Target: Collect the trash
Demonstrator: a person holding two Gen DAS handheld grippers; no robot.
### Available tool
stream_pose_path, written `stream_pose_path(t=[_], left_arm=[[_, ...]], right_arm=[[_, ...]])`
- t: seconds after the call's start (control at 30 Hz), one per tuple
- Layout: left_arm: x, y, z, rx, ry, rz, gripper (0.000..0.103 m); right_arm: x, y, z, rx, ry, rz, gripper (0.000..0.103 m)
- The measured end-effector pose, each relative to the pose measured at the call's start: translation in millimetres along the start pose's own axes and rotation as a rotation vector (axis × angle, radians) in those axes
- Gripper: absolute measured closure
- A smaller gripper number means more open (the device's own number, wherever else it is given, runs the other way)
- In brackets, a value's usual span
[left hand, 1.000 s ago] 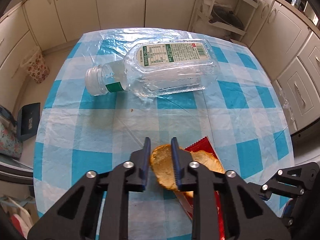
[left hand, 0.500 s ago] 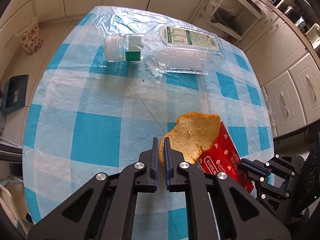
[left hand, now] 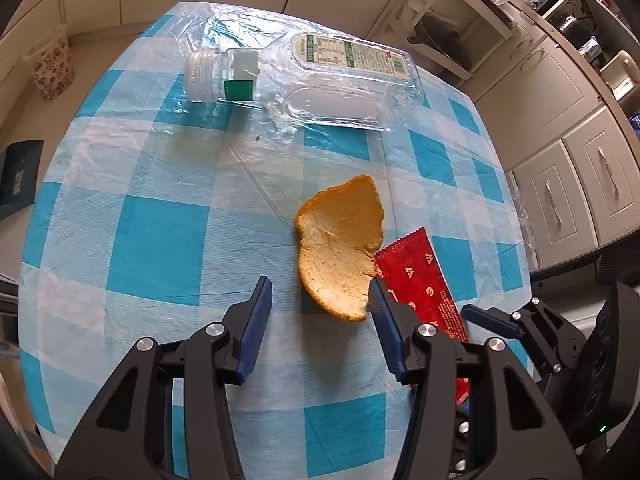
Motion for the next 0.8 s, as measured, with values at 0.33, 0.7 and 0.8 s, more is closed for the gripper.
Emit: stream_pose_path(t=[0.33, 0.7, 0.8], left_arm=[[1.4, 8.6, -5.6, -0.037, 0.085, 0.058, 0.097], [-32.2, 27.1, -11.7, -0.065, 0.05, 0.166, 0.098], [-34.1, 27.2, -2.9, -0.036, 0.037, 0.182, 0.098]], right_arm=[[-2.7, 4.1, -8.2, 0.008, 0.046, 0.029, 0.09], [-17.4, 5.9, 24.9, 0.151, 0.064, 0.054, 0.093], [-19.7, 5.0, 35.1, 0.188, 0.059, 0.059, 0.093]])
Point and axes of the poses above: each gripper's, at about its wrist camera, not at the fingertips, and x roughly the way its jaws point, z to its right, y to its top, the point moved 8 cm from there along x, roughly the way its jaws point, and after that the axes turned 10 degrees about -y, right-handed, at the moved point
